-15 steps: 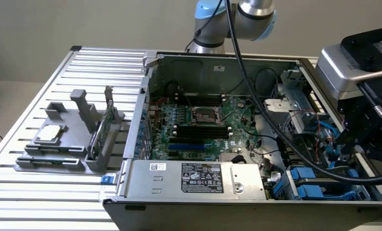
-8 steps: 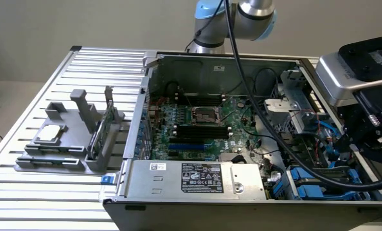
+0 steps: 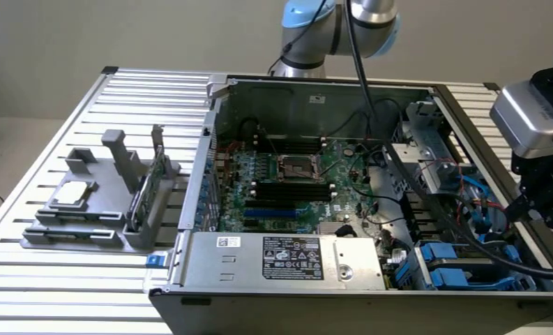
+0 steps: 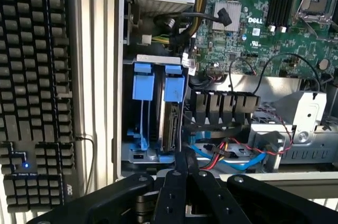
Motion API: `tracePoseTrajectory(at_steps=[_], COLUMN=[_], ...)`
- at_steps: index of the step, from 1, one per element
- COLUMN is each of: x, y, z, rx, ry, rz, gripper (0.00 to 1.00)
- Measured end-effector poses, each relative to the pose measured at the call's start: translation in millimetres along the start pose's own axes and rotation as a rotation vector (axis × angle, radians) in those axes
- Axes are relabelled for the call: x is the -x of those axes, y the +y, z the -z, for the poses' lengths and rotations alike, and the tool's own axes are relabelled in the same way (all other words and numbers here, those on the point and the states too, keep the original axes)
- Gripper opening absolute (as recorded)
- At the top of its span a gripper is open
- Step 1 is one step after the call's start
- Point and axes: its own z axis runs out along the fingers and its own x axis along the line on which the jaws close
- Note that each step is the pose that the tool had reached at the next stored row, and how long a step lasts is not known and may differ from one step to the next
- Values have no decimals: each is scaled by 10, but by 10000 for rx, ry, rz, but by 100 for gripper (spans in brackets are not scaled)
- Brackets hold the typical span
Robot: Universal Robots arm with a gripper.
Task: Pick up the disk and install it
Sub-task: 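Insert the disk into the insertion slot, then insert the first disk wire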
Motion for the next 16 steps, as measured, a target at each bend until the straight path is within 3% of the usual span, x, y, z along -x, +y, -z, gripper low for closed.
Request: tracePoseTrajectory(at_steps=[3,7,8,9,16], x=[-6,-9,-9,-9,-10], y=[-69,-105,-106,-105,-106], z=[-20,-29,-31,-32,-32], rx=[180,558,620,644,646], ry=[-61,-160,-173,-176,-180], rz=[-37,-110,-121,-116,-114], gripper=[11,11,11,11,11])
